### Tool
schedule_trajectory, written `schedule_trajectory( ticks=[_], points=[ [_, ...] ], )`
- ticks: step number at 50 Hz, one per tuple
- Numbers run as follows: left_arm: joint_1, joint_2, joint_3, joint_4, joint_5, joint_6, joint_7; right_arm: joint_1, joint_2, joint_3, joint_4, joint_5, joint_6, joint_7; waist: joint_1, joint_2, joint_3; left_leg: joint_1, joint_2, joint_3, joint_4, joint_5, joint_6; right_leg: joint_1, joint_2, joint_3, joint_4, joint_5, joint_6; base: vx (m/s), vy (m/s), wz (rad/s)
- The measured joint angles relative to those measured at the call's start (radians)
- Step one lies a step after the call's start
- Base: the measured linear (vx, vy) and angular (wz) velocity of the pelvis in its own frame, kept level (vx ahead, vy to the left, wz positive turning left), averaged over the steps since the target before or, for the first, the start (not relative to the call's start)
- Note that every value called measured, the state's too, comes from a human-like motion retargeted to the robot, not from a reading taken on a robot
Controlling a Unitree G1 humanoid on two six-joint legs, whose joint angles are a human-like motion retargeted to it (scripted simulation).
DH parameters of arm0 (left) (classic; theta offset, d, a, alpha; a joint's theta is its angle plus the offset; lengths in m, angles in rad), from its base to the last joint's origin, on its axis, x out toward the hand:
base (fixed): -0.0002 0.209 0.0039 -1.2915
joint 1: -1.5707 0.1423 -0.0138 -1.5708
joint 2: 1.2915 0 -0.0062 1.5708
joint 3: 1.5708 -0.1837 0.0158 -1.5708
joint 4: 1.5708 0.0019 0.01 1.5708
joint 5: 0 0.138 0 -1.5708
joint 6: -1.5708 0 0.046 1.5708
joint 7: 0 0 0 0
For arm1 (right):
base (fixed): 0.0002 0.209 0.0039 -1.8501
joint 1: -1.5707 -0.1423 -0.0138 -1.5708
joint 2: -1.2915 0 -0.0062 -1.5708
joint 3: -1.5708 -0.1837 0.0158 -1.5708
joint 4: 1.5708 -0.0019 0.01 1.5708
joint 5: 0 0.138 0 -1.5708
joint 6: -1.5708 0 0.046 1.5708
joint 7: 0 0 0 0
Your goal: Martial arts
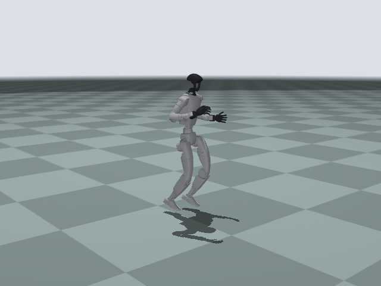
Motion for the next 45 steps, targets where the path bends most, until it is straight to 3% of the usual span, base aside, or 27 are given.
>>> schedule_trajectory(
  ticks=[2,4,5,10,14,16,20,22,25,29,32,37,43,45],
  points=[
    [-0.042,-0.004,0.011,0.05,0.057,-0.011,0.039,-0.025,0.011,-0.002,0.068,-0.048,0.007,-0.055,0.006,0.013,0.031,-0.05,0.037,-0.002,0.169,-0.077,0.011,0.028,0.031,0.008,0.016,-0.141,-0.034,0.19,0.01,-0.43],
    [-0.096,-0.005,-0.003,0.078,0.093,-0.024,0.063,-0.063,0.039,0.037,0.112,-0.039,0.008,-0.073,0.012,0.028,0.039,-0.093,0.069,-0.003,0.243,-0.051,-0.01,0.042,0.061,0.017,-0.014,-0.144,-0.037,0.19,0.02,-0.5],
    [-0.125,-0.001,-0.015,0.086,0.103,-0.028,0.068,-0.085,0.058,0.068,0.125,-0.016,0.004,-0.068,0.015,0.033,0.035,-0.112,0.08,-0.006,0.247,-0.018,-0.026,0.047,0.074,0.02,-0.05,-0.109,-0.031,0.2,0.04,-0.48],
    [-0.162,0.034,-0.094,-0.038,0.135,-0.039,0.077,-0.079,0.124,0.23,0.02,0.164,-0.008,0.076,0.005,-0.017,-0.017,-0.106,0.015,-0.003,-0.059,0.276,-0.116,-0.003,0.027,0.006,-0.078,0.298,0.1,0.2,0.05,-0.33],
    [-0.215,0.06,-0.135,-0.138,0.175,-0.041,0.101,-0.104,0.122,0.31,-0.055,0.199,0.008,0.184,-0.029,-0.088,-0.028,-0.044,-0.085,-0.01,-0.352,0.415,-0.132,-0.107,-0.056,-0.013,0.175,0.387,0.146,0.21,0.05,-0.18],
    [-0.244,0.081,-0.147,-0.177,0.212,-0.034,0.115,-0.117,0.12,0.338,-0.079,0.207,0.02,0.227,-0.041,-0.115,-0.026,-0.015,-0.113,-0.027,-0.374,0.362,-0.097,-0.141,-0.08,-0.015,0.339,0.352,0.151,0.25,0.05,-0.41],
    [-0.33,0.122,-0.139,-0.196,0.343,-0.019,0.155,-0.154,0.134,0.366,-0.048,0.208,0.047,0.289,-0.056,-0.158,0.002,0.006,-0.137,-0.038,-0.205,-0.055,0.059,-0.216,-0.11,0.012,0.681,0.246,0.175,0.28,0.05,-0.65],
    [-0.371,0.128,-0.135,-0.16,0.396,-0.01,0.183,-0.162,0.147,0.368,0.005,0.184,0.059,0.294,-0.059,-0.157,0.011,0.001,-0.118,-0.025,-0.145,-0.151,0.092,-0.257,-0.108,0.013,0.739,0.206,0.162,0.3,0.06,-0.41],
    [-0.368,0.096,-0.116,-0.094,0.368,-0.01,0.197,-0.153,0.147,0.361,0.032,0.16,0.055,0.291,-0.072,-0.122,-0.006,0.034,-0.098,-0.045,-0.208,-0.091,0.059,-0.294,-0.103,-0.015,0.636,0.178,0.102,0.31,0.05,0.02],
    [-0.265,0.053,-0.099,-0.058,0.328,-0.029,0.191,-0.107,0.123,0.345,0.002,0.138,0.024,0.253,-0.112,-0.077,-0.031,0.085,-0.078,-0.084,-0.306,0.254,-0.084,-0.264,-0.052,-0.029,0.293,0.186,0.062,0.3,0.02,0.57],
    [-0.192,0.045,-0.112,-0.031,0.321,-0.035,0.184,-0.094,0.105,0.332,-0.019,0.123,0.001,0.203,-0.132,-0.04,-0.037,0.087,-0.059,-0.109,-0.264,0.37,-0.152,-0.231,0.01,0.005,0.062,0.212,0.065,0.28,0.02,0.68],
    [-0.098,0.056,-0.122,-0.005,0.276,-0.021,0.161,-0.127,0.067,0.298,-0.074,0.112,-0.022,0.117,-0.15,0.01,-0.023,0.098,-0.011,-0.1,-0.046,0.294,-0.119,-0.165,0.084,0.089,-0.113,0.195,0.06,0.3,0.01,0.61],
    [-0.073,0.069,-0.103,-0.016,0.256,-0.002,0.131,-0.182,0.013,0.275,-0.091,0.072,-0.008,0.069,-0.138,0.041,0.008,0.072,0.099,-0.033,0.333,0.073,-0.02,-0.101,0.112,0.112,-0.004,-0.056,-0.011,0.32,0.01,0.47],
    [-0.128,0.09,-0.1,-0.022,0.251,0.008,0.122,-0.22,-0.002,0.292,-0.041,0.096,0.015,0.087,-0.119,0.042,0.02,0.015,0.15,0.001,0.435,0.014,0.017,-0.087,0.105,0.095,0.009,-0.097,-0.016,0.31,0.02,0.55]
  ],
)
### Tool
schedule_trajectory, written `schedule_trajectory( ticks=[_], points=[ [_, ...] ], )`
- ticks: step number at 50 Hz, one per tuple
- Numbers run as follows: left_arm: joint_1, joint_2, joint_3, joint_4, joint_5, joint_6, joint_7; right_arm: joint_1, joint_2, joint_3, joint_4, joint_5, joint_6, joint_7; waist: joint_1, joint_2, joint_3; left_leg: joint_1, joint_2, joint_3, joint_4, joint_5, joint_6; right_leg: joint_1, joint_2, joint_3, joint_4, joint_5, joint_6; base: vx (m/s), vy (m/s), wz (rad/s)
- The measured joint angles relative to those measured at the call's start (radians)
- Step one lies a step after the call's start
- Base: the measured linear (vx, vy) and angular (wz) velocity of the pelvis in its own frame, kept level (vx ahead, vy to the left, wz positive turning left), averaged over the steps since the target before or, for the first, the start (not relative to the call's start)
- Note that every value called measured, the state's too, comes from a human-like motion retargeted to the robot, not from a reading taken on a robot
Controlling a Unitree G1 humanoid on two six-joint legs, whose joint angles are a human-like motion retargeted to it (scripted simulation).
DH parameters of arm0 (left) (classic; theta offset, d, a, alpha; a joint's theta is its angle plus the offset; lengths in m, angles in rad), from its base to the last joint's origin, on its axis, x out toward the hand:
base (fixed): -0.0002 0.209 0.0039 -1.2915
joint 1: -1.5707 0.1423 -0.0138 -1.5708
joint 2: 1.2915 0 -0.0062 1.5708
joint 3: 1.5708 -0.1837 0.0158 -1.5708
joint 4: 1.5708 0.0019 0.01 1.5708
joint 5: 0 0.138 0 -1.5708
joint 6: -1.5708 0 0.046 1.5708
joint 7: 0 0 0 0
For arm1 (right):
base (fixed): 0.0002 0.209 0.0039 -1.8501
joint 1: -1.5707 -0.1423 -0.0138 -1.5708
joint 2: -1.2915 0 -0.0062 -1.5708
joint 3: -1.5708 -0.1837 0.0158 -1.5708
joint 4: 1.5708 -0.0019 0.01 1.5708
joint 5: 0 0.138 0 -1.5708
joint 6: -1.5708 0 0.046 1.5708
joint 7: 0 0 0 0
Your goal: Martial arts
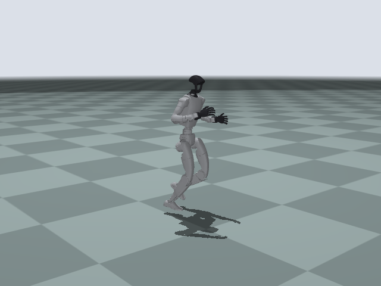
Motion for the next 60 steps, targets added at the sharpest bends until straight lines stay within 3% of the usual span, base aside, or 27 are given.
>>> schedule_trajectory(
  ticks=[2,5,10,13,17,19,20,25,27,31,35,37,40,43,51,53,57,60],
  points=[
    [-0.044,0.012,-0.006,-0.016,-0.012,0.002,-0.01,-0.016,0.01,0.027,0.049,0.053,0.016,0.041,0.022,-0.006,-0.012,-0.066,0.031,0.038,0.015,-0.037,0.026,0.015,-0.019,-0.025,-0.031,0.046,0.015,0.31,0.05,0.53],
    [-0.058,0.022,-0.02,-0.051,-0.023,0.002,-0.025,0.021,0.042,0.063,0.09,0.144,0.032,0.112,0.053,-0.024,-0.05,-0.124,0.042,0.104,-0.102,-0.041,0.031,0.049,-0.06,-0.068,-0.119,0.219,0.071,0.31,0.08,0.44],
    [-0.034,0.005,-0.03,-0.076,-0.002,0.012,-0.05,0.092,0.074,0.1,0.112,0.215,0.062,0.208,0.058,-0.052,-0.086,-0.094,-0.021,0.199,-0.516,0.064,-0.032,0.074,-0.148,-0.156,-0.124,0.434,0.136,0.3,0.11,0.48],
    [-0.031,0.002,-0.018,-0.088,0.013,0.028,-0.061,0.1,0.069,0.098,0.096,0.199,0.076,0.255,0.035,-0.071,-0.083,-0.059,-0.079,0.211,-0.684,0.14,-0.053,0.057,-0.208,-0.201,0.021,0.441,0.114,0.27,0.09,0.53],
    [-0.047,0.03,0.014,-0.088,0.107,0.033,-0.035,0.094,0.058,0.082,0.089,0.165,0.08,0.287,0.007,-0.105,-0.056,-0.042,-0.128,0.168,-0.632,0.009,-0.002,0.001,-0.276,-0.197,0.308,0.342,0.064,0.27,0.05,0.26],
    [-0.064,0.033,0.023,-0.066,0.151,0.038,-0.015,0.09,0.069,0.076,0.095,0.154,0.08,0.289,-0.005,-0.116,-0.048,-0.04,-0.146,0.139,-0.624,-0.004,-0.005,-0.05,-0.28,-0.19,0.381,0.309,0.042,0.26,0.02,0.28],
    [-0.071,0.03,0.025,-0.051,0.162,0.04,-0.008,0.086,0.076,0.075,0.096,0.153,0.079,0.291,-0.012,-0.118,-0.049,-0.036,-0.154,0.118,-0.638,0.017,-0.017,-0.076,-0.272,-0.187,0.392,0.302,0.032,0.26,0.0,0.4],
    [-0.029,0.001,0.017,-0.008,0.184,0.035,-0.01,0.111,0.105,0.085,0.079,0.176,0.075,0.312,-0.043,-0.127,-0.07,-0.008,-0.165,0.04,-0.734,0.323,-0.118,-0.122,-0.174,-0.167,0.194,0.362,0.051,0.26,-0.02,0.56],
    [-0.006,-0.003,0.007,0.003,0.185,0.035,-0.021,0.11,0.111,0.088,0.07,0.171,0.073,0.317,-0.039,-0.13,-0.07,0.0,-0.17,0.004,-0.742,0.353,-0.135,-0.106,-0.13,-0.142,0.078,0.386,0.067,0.27,-0.01,0.36],
    [0.044,0.018,0.002,0.01,0.195,0.042,-0.055,0.08,0.092,0.095,0.047,0.158,0.078,0.338,-0.011,-0.14,-0.066,0.028,-0.172,-0.039,-0.69,0.26,-0.102,-0.044,-0.078,-0.08,-0.048,0.386,0.077,0.28,0.01,0.05],
    [0.061,0.054,0.024,0.026,0.28,0.052,-0.087,0.036,0.06,0.076,0.066,0.1,0.11,0.359,0.034,-0.138,-0.042,0.047,-0.169,-0.048,-0.522,-0.008,-0.035,0.015,-0.068,-0.044,0.022,0.196,0.04,0.27,0.04,-0.29],
    [0.053,0.043,0.022,0.055,0.269,0.057,-0.107,0.031,0.069,0.077,0.086,0.106,0.13,0.378,0.057,-0.129,-0.039,0.058,-0.162,-0.042,-0.532,0.075,-0.055,0.034,-0.066,-0.043,-0.007,0.279,0.051,0.23,0.06,-0.2],
    [0.074,0.02,0.015,0.069,0.216,0.065,-0.134,0.056,0.078,0.104,0.085,0.163,0.146,0.407,0.069,-0.127,-0.056,0.064,-0.16,-0.023,-0.601,0.283,-0.1,0.034,-0.088,-0.06,-0.053,0.49,0.087,0.2,0.07,0.02],
    [0.092,0.014,0.007,0.075,0.162,0.074,-0.164,0.069,0.072,0.132,0.073,0.208,0.154,0.422,0.069,-0.123,-0.064,0.054,-0.164,-0.008,-0.652,0.355,-0.12,-0.002,-0.109,-0.083,-0.056,0.546,0.091,0.16,0.07,0.23],
    [0.094,0.038,-0.035,0.103,0.043,0.093,-0.217,0.063,0.043,0.145,0.047,0.203,0.145,0.421,0.047,-0.103,-0.061,0.073,-0.171,0.021,-0.733,0.221,-0.065,-0.055,-0.117,-0.079,-0.14,0.454,0.106,0.18,0.05,0.44],
    [0.089,0.046,-0.044,0.107,0.033,0.096,-0.23,0.063,0.037,0.145,0.046,0.193,0.146,0.424,0.043,-0.098,-0.055,0.087,-0.177,0.011,-0.7,0.137,-0.04,-0.054,-0.114,-0.061,-0.128,0.402,0.1,0.21,0.01,0.38],
    [0.038,0.059,-0.059,0.143,0.052,0.105,-0.253,0.063,0.038,0.144,0.084,0.14,0.156,0.434,0.046,-0.091,-0.016,0.108,-0.181,-0.014,-0.547,-0.147,0.035,-0.039,-0.111,-0.054,-0.008,0.173,0.05,0.17,-0.03,0.36],
    [-0.017,0.05,-0.09,0.188,0.083,0.111,-0.275,0.085,0.069,0.148,0.152,0.103,0.172,0.452,0.057,-0.084,0.014,0.111,-0.166,-0.019,-0.478,-0.233,0.048,-0.025,-0.114,-0.085,0.048,0.105,0.03,0.1,-0.07,0.59]
  ],
)
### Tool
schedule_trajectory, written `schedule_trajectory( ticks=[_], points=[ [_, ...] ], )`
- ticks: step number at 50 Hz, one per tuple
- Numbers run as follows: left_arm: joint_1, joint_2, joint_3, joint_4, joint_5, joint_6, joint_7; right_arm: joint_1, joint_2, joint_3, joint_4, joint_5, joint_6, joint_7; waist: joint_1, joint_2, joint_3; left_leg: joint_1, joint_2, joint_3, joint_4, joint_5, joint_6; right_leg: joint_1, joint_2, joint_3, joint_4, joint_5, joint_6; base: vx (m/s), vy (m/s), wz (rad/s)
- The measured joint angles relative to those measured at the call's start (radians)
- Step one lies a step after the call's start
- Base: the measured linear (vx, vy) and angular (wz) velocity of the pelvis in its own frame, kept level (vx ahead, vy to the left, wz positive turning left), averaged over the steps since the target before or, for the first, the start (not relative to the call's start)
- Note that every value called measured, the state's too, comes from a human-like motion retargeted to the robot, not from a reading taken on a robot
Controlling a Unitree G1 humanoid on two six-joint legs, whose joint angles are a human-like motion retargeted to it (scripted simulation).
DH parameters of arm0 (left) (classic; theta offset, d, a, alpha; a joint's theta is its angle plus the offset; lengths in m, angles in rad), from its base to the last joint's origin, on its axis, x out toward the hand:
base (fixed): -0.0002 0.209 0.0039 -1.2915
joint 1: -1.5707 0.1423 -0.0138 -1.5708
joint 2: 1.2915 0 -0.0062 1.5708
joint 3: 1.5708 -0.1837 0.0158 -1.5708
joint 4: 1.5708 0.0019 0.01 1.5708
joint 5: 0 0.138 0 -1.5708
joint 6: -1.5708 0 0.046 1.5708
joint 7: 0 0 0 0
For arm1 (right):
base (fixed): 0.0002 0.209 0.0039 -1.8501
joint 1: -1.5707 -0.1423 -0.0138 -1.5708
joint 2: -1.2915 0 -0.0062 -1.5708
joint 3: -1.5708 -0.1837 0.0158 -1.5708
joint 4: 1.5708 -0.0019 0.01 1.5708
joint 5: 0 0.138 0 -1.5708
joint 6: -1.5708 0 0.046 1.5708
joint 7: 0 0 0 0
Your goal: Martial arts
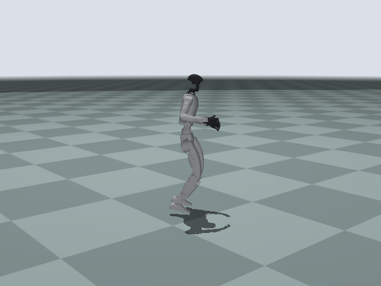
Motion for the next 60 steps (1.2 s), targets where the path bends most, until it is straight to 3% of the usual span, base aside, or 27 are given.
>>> schedule_trajectory(
  ticks=[5,15,20,25,28,31,37,40,42,45,47,50,52,56,60],
  points=[
    [-0.051,-0.008,-0.057,0.03,-0.011,0.003,-0.024,0.056,0.042,0.001,0.063,0.006,0.009,0.028,0.006,0.012,0.001,-0.021,0.029,-0.013,-0.003,0.069,-0.018,0.026,0.002,-0.057,-0.042,0.081,-0.008,0.01,-0.08,1.1],
    [-0.022,0.013,-0.109,-0.007,-0.038,-0.022,-0.003,0.194,0.057,-0.049,0.079,0.06,-0.038,-0.065,-0.017,0.007,-0.063,-0.105,0.074,0.079,-0.106,0.219,-0.049,0.043,0.008,-0.086,-0.244,0.26,0.079,-0.04,0.01,1.9],
    [0.011,0.025,-0.1,0.0,-0.047,-0.031,0.015,0.23,0.036,-0.108,0.054,0.011,-0.073,-0.139,-0.031,0.022,-0.091,-0.076,0.09,0.162,-0.178,0.181,-0.037,0.07,-0.006,-0.136,-0.28,0.171,0.064,0.04,0.1,1.85],
    [0.009,0.043,-0.067,0.044,0.046,-0.045,0.021,0.226,0.014,-0.158,0.073,-0.111,-0.088,-0.203,-0.013,0.033,-0.081,-0.059,0.059,0.15,-0.143,-0.002,0.02,0.082,-0.055,-0.184,-0.143,-0.02,0.03,0.11,0.11,1.48],
    [-0.018,0.06,-0.069,0.082,0.117,-0.047,0.02,0.205,0.013,-0.151,0.07,-0.132,-0.085,-0.195,-0.013,0.03,-0.054,-0.067,0.023,0.112,-0.092,-0.054,0.055,0.017,-0.096,-0.161,0.062,-0.019,0.025,0.16,0.08,1.46],
    [-0.032,0.075,-0.077,0.109,0.146,-0.04,0.011,0.19,0.003,-0.137,0.03,-0.102,-0.084,-0.162,-0.03,0.028,-0.054,-0.074,-0.01,0.068,-0.109,-0.031,0.054,-0.08,-0.105,-0.115,0.162,0.003,0.021,0.21,0.04,1.55],
    [0.003,0.082,-0.09,0.118,0.106,-0.043,-0.016,0.222,-0.007,-0.135,-0.047,-0.017,-0.072,-0.134,-0.077,0.047,-0.094,-0.069,0.002,0.014,-0.181,0.125,-0.012,-0.205,-0.053,-0.017,-0.063,0.164,0.085,0.27,-0.06,1.73],
    [0.025,0.09,-0.094,0.105,0.081,-0.051,-0.021,0.243,-0.009,-0.138,-0.071,0.006,-0.067,-0.13,-0.078,0.043,-0.099,-0.071,0.024,0.018,-0.122,0.067,0.01,-0.218,-0.045,0.027,-0.147,0.212,0.119,0.28,-0.14,1.56],
    [0.033,0.102,-0.089,0.097,0.072,-0.056,-0.021,0.248,-0.013,-0.141,-0.079,0.009,-0.067,-0.142,-0.069,0.034,-0.099,-0.07,0.039,0.021,-0.05,-0.03,0.034,-0.214,-0.05,0.037,-0.123,0.189,0.126,0.27,-0.18,1.39],
    [0.038,0.113,-0.075,0.101,0.077,-0.06,-0.006,0.233,-0.018,-0.141,-0.073,-0.014,-0.077,-0.185,-0.042,0.021,-0.086,-0.069,0.064,0.023,0.082,-0.197,0.065,-0.212,-0.07,0.009,0.004,0.046,0.09,0.26,-0.2,1.11],
    [0.037,0.11,-0.068,0.12,0.091,-0.061,0.004,0.203,-0.021,-0.137,-0.053,-0.028,-0.083,-0.209,-0.021,0.014,-0.076,-0.078,0.089,0.029,0.153,-0.226,0.064,-0.206,-0.086,-0.023,0.068,-0.021,0.066,0.25,-0.2,0.73],
    [0.046,0.094,-0.061,0.15,0.089,-0.054,0.009,0.149,-0.024,-0.127,-0.028,-0.027,-0.083,-0.216,0.002,0.005,-0.083,-0.099,0.118,0.041,0.184,-0.172,0.07,-0.182,-0.088,-0.044,0.049,-0.013,0.059,0.25,-0.16,0.28],
    [0.072,0.083,-0.05,0.143,0.068,-0.048,0.003,0.146,-0.017,-0.12,-0.032,-0.008,-0.076,-0.199,0.012,0.0,-0.103,-0.111,0.117,0.038,0.144,-0.086,0.069,-0.148,-0.068,-0.036,-0.035,0.067,0.077,0.24,-0.1,-0.04],
    [0.137,0.065,-0.029,0.12,0.016,-0.032,-0.022,0.207,0.001,-0.117,-0.049,0.036,-0.063,-0.154,0.016,0.0,-0.145,-0.12,0.093,0.037,-0.008,0.116,0.033,-0.092,-0.024,0.014,-0.213,0.35,0.155,0.2,-0.02,-0.09],
    [0.162,0.054,-0.026,0.104,-0.028,-0.018,-0.034,0.284,0.006,-0.132,-0.055,0.051,-0.061,-0.129,-0.007,0.015,-0.168,-0.113,0.05,0.039,-0.167,0.211,-0.002,-0.092,-0.016,0.027,-0.25,0.411,0.166,0.14,0.05,0.05]
  ],
)
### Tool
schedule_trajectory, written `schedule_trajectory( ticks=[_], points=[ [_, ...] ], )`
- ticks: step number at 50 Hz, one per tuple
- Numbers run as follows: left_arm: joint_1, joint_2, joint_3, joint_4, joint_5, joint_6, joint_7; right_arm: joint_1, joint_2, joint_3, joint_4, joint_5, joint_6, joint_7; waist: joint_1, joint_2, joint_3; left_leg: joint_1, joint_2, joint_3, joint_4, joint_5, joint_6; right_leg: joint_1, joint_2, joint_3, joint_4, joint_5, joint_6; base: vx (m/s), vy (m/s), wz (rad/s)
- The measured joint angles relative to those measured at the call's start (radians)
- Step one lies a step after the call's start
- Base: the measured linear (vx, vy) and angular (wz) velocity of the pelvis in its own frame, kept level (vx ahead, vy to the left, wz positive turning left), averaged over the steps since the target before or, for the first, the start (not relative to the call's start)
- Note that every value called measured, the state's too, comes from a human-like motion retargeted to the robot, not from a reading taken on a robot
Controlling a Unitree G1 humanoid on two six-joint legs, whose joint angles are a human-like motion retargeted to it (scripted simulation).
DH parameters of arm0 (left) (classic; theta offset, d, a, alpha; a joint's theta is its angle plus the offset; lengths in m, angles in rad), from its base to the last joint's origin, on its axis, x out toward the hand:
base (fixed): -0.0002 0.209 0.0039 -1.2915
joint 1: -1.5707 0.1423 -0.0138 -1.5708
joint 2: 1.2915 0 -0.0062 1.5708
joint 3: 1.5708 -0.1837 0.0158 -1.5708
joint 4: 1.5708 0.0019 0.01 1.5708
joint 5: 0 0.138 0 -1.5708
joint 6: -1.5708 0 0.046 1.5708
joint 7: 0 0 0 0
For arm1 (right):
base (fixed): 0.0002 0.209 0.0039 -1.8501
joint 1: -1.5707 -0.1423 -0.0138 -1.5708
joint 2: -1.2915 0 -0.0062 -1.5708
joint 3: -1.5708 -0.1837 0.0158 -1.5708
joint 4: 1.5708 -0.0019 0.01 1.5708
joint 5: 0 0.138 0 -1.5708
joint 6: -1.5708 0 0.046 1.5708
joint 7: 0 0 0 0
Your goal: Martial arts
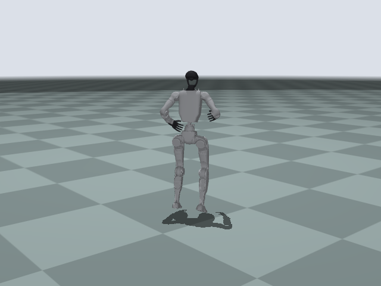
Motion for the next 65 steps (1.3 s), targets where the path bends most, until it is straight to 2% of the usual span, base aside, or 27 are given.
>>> schedule_trajectory(
  ticks=[3,4,5,9,11,12,14,15,19,20,22,25,30,33,35,37,40,45,48,50,52,55,58,60,62,63,65],
  points=[
    [-0.002,0.006,-0.001,-0.032,-0.003,-0.003,0.003,0.064,0.001,-0.022,-0.003,0.011,0.002,0.006,-0.038,0.013,-0.004,0.016,-0.018,0.018,-0.043,-0.017,-0.004,-0.013,-0.002,0.0,0.05,-0.071,-0.022,0.12,0.06,0.2],
    [-0.009,0.013,-0.001,-0.05,-0.001,-0.005,0.002,0.085,0.001,-0.031,-0.004,0.015,0.002,0.006,-0.05,0.013,-0.002,0.024,-0.026,0.019,-0.038,-0.052,0.003,-0.017,-0.008,0.003,0.082,-0.114,-0.03,0.12,0.05,0.26],
    [-0.018,0.022,-0.002,-0.07,0.004,-0.007,0.002,0.107,0.002,-0.041,-0.004,0.019,0.001,0.007,-0.062,0.013,0.001,0.032,-0.035,0.018,-0.025,-0.097,0.013,-0.02,-0.014,0.007,0.119,-0.164,-0.039,0.12,0.04,0.26],
    [-0.102,0.092,-0.013,-0.121,0.109,-0.025,0.023,0.147,0.008,-0.054,0.018,-0.011,-0.013,-0.024,-0.087,-0.013,0.042,0.034,-0.064,0.014,0.129,-0.405,0.096,-0.044,-0.062,0.003,0.348,-0.414,-0.08,0.13,0.01,0.24],
    [-0.144,0.123,-0.027,-0.11,0.181,-0.027,0.04,0.119,0.003,-0.056,0.026,-0.047,-0.025,-0.044,-0.091,-0.028,0.053,0.028,-0.063,0.021,0.179,-0.464,0.116,-0.052,-0.071,-0.001,0.407,-0.46,-0.097,0.16,-0.04,0.01],
    [-0.155,0.133,-0.033,-0.096,0.21,-0.026,0.047,0.092,-0.004,-0.061,0.021,-0.068,-0.031,-0.053,-0.092,-0.033,0.051,0.029,-0.06,0.021,0.181,-0.461,0.117,-0.053,-0.068,-0.004,0.408,-0.456,-0.102,0.19,-0.06,-0.27],
    [-0.153,0.142,-0.037,-0.053,0.256,-0.022,0.059,0.018,-0.03,-0.076,-0.009,-0.103,-0.036,-0.076,-0.089,-0.031,0.031,0.038,-0.052,0.008,0.14,-0.378,0.094,-0.043,-0.046,-0.014,0.349,-0.391,-0.11,0.2,-0.07,-0.52],
    [-0.144,0.143,-0.035,-0.032,0.275,-0.02,0.064,-0.02,-0.045,-0.084,-0.029,-0.118,-0.036,-0.088,-0.086,-0.029,0.018,0.045,-0.047,-0.003,0.114,-0.312,0.075,-0.032,-0.028,-0.019,0.302,-0.342,-0.112,0.21,-0.09,-0.57],
    [-0.075,0.117,-0.022,0.064,0.344,0.004,0.076,-0.142,-0.087,-0.079,-0.087,-0.145,-0.023,-0.142,-0.07,-0.028,-0.042,0.029,-0.007,-0.008,0.054,0.066,-0.016,0.009,0.064,0.021,0.09,-0.035,-0.048,0.2,-0.09,-0.49],
    [-0.063,0.107,-0.018,0.089,0.354,0.012,0.075,-0.168,-0.092,-0.072,-0.095,-0.149,-0.019,-0.152,-0.061,-0.027,-0.052,0.012,0.001,-0.01,0.052,0.135,-0.031,0.009,0.08,0.027,0.053,0.027,-0.039,0.18,-0.08,-0.48],
    [-0.048,0.084,-0.011,0.137,0.362,0.026,0.078,-0.201,-0.091,-0.056,-0.1,-0.157,-0.015,-0.163,-0.038,-0.026,-0.058,-0.031,-0.009,-0.028,0.047,0.19,-0.049,-0.011,0.104,0.041,0.025,0.082,-0.025,0.17,-0.08,-0.42],
    [-0.037,0.042,0.0,0.205,0.363,0.046,0.077,-0.225,-0.071,-0.033,-0.098,-0.159,-0.013,-0.158,-0.006,-0.022,-0.054,-0.085,-0.059,-0.069,-0.011,0.176,-0.067,-0.056,0.127,0.062,0.045,0.039,-0.021,0.17,-0.07,-0.36],
    [-0.013,-0.008,0.033,0.267,0.325,0.065,0.055,-0.238,-0.034,-0.002,-0.085,-0.139,-0.009,-0.103,0.019,-0.016,-0.043,-0.105,-0.144,-0.131,-0.096,0.11,-0.05,-0.145,0.111,0.078,0.237,-0.167,-0.069,0.22,-0.06,-0.4],
    [-0.018,-0.015,0.052,0.309,0.287,0.074,0.028,-0.224,0.0,0.006,-0.06,-0.112,-0.005,-0.068,0.026,-0.021,-0.024,-0.095,-0.193,-0.162,-0.002,-0.085,0.021,-0.216,0.066,0.088,0.448,-0.313,-0.092,0.29,-0.07,-0.28],
    [-0.035,-0.013,0.059,0.349,0.272,0.079,0.011,-0.208,0.026,0.006,-0.031,-0.109,-0.003,-0.064,0.027,-0.024,-0.01,-0.088,-0.206,-0.161,0.066,-0.199,0.063,-0.257,0.033,0.097,0.538,-0.367,-0.102,0.34,-0.09,-0.06],
    [-0.05,-0.013,0.062,0.384,0.255,0.08,-0.003,-0.19,0.044,-0.003,-0.001,-0.12,-0.005,-0.074,0.025,-0.021,-0.007,-0.071,-0.194,-0.158,0.075,-0.233,0.077,-0.269,0.018,0.107,0.512,-0.369,-0.103,0.37,-0.11,0.07],
    [-0.054,-0.005,0.072,0.413,0.24,0.076,-0.021,-0.175,0.051,-0.021,0.036,-0.151,-0.01,-0.096,0.029,-0.008,-0.009,-0.007,-0.16,-0.159,0.007,-0.172,0.053,-0.221,0.03,0.113,0.324,-0.31,-0.095,0.39,-0.15,0.01],
    [0.001,0.019,0.118,0.382,0.258,0.056,-0.027,-0.144,0.023,-0.051,0.061,-0.201,-0.017,-0.121,0.061,-0.01,-0.024,0.05,-0.103,-0.156,-0.07,0.004,-0.018,-0.093,0.065,0.078,0.087,-0.177,-0.086,0.38,-0.2,-0.14],
    [0.037,0.022,0.138,0.336,0.266,0.043,-0.043,-0.115,-0.002,-0.073,0.048,-0.217,-0.02,-0.131,0.062,-0.019,-0.024,0.056,-0.096,-0.135,-0.123,0.082,-0.044,-0.072,0.093,0.087,0.055,-0.065,-0.049,0.36,-0.22,-0.05],
    [0.055,0.019,0.143,0.291,0.266,0.035,-0.052,-0.092,-0.017,-0.087,0.029,-0.226,-0.026,-0.138,0.048,-0.02,-0.022,0.061,-0.103,-0.126,-0.165,0.128,-0.063,-0.096,0.108,0.095,0.081,-0.035,-0.033,0.36,-0.22,0.05],
    [0.064,0.019,0.139,0.237,0.269,0.029,-0.053,-0.067,-0.029,-0.101,0.005,-0.236,-0.033,-0.149,0.024,-0.013,-0.02,0.074,-0.11,-0.125,-0.196,0.145,-0.079,-0.139,0.113,0.091,0.108,-0.051,-0.031,0.37,-0.22,0.08],
    [0.056,0.03,0.128,0.143,0.273,0.019,-0.045,-0.03,-0.047,-0.114,-0.022,-0.253,-0.038,-0.163,-0.016,0.002,-0.019,0.111,-0.109,-0.12,-0.213,0.113,-0.071,-0.203,0.104,0.083,0.088,-0.107,-0.043,0.4,-0.21,0.08],
    [0.01,0.067,0.113,0.031,0.274,0.007,-0.043,0.001,-0.072,-0.116,-0.024,-0.272,-0.033,-0.142,-0.057,0.017,-0.013,0.175,-0.099,-0.128,-0.207,-0.008,-0.044,-0.236,0.104,0.096,0.061,-0.165,-0.045,0.46,-0.18,0.2],
    [-0.036,0.1,0.098,-0.047,0.265,0.003,-0.051,0.022,-0.089,-0.106,-0.019,-0.278,-0.027,-0.107,-0.084,0.027,0.0,0.22,-0.09,-0.141,-0.159,-0.142,-0.013,-0.241,0.113,0.1,0.108,-0.239,-0.057,0.5,-0.15,0.34],
    [-0.087,0.131,0.079,-0.124,0.242,0.003,-0.071,0.044,-0.108,-0.087,-0.01,-0.277,-0.022,-0.061,-0.106,0.045,0.025,0.235,-0.076,-0.158,-0.022,-0.226,-0.01,-0.231,0.138,0.09,0.208,-0.337,-0.088,0.53,-0.1,0.27],
    [-0.111,0.144,0.068,-0.16,0.226,0.003,-0.085,0.055,-0.118,-0.077,-0.006,-0.273,-0.017,-0.039,-0.116,0.057,0.037,0.223,-0.062,-0.155,0.079,-0.235,-0.017,-0.223,0.151,0.083,0.252,-0.386,-0.105,0.54,-0.06,0.24],
    [-0.153,0.161,0.048,-0.227,0.179,0.009,-0.119,0.075,-0.143,-0.062,-0.003,-0.249,-0.007,0.001,-0.133,0.082,0.053,0.156,-0.009,-0.105,0.324,-0.139,-0.041,-0.204,0.175,0.073,0.294,-0.453,-0.128,0.55,-0.01,0.28]
  ],
)
